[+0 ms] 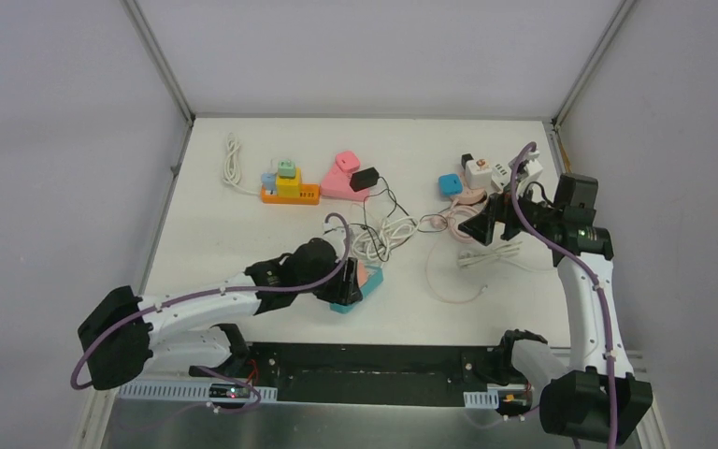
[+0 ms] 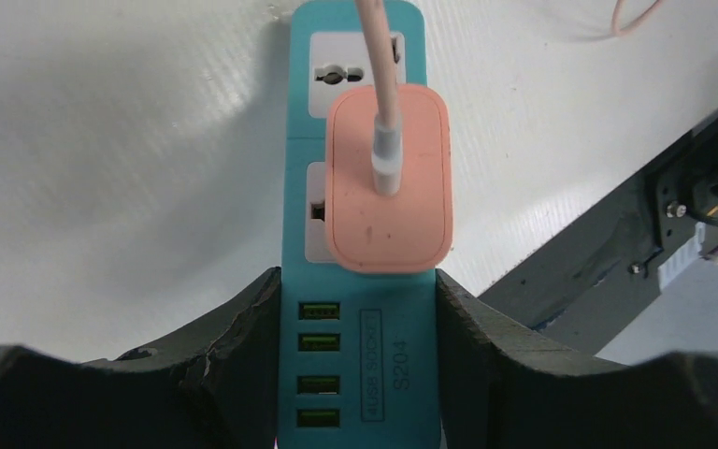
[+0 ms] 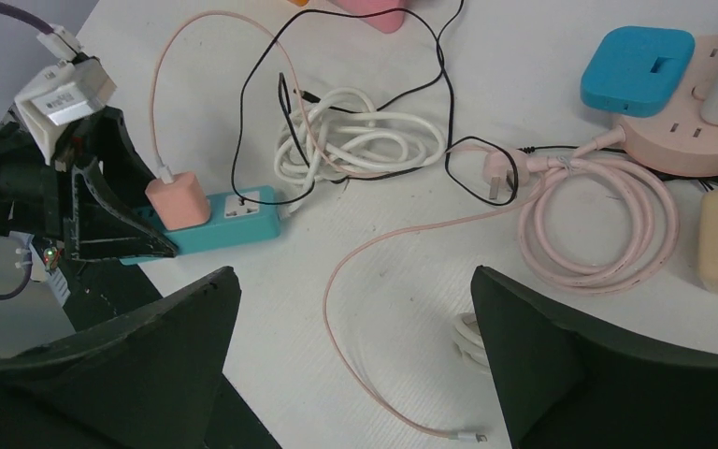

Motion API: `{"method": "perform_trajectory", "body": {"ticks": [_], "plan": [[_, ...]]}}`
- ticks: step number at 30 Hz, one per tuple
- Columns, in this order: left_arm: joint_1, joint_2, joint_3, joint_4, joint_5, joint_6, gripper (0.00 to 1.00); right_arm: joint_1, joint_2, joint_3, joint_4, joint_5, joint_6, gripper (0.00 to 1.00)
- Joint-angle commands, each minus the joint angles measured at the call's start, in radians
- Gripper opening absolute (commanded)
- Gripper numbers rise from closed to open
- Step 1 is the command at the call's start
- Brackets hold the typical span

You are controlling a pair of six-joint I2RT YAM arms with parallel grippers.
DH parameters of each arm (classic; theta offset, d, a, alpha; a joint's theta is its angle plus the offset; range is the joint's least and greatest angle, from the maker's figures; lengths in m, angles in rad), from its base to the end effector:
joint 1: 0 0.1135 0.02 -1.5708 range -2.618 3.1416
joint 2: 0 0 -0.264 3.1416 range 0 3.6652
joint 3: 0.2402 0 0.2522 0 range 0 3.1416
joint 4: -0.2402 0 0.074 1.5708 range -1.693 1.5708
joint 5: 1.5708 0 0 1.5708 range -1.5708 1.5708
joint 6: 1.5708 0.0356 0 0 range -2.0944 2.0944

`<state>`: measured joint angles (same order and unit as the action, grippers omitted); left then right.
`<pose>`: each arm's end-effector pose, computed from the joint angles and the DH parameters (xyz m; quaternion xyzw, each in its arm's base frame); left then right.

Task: Pull the plug off the socket
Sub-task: Place the socket at the corner of the board.

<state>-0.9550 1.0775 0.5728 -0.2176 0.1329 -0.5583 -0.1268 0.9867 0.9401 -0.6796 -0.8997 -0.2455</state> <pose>0.1235 -0.1827 0.2078 0.2060 0.8861 -0.3260 0.2571 0.1958 0.0031 0.3184 -0.2266 0.8094 0.3215 0.4361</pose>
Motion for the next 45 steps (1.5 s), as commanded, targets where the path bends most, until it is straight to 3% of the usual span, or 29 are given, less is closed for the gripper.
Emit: {"method": "perform_trajectory", "body": {"ticks": [1,11,18,24,28,38,45], "plan": [[-0.086,0.084,-0.025,0.260,-0.111,0.100,0.00,0.011,0.004,-0.003,0.012,-0.037,-0.012,1.00],[-0.212,0.432,-0.016,0.567,-0.198,0.328,0.00,0.033,0.008,-0.003,0.004,-0.041,-0.031,1.00],[-0.241,0.540,0.003,0.597,-0.287,0.355,0.32,0.047,0.019,0.002,-0.015,-0.035,-0.059,1.00],[-0.241,0.482,-0.012,0.549,-0.296,0.358,0.59,0.052,0.018,0.009,-0.040,-0.036,-0.094,1.00],[-0.240,0.434,-0.009,0.507,-0.289,0.370,0.71,0.052,0.018,0.012,-0.053,-0.041,-0.111,1.00],[-0.240,0.275,-0.026,0.434,-0.214,0.412,0.84,0.052,0.018,0.021,-0.083,-0.072,-0.145,1.00],[-0.240,0.088,-0.062,0.374,-0.137,0.437,0.85,0.052,0.015,0.025,-0.098,-0.080,-0.163,1.00]]}}
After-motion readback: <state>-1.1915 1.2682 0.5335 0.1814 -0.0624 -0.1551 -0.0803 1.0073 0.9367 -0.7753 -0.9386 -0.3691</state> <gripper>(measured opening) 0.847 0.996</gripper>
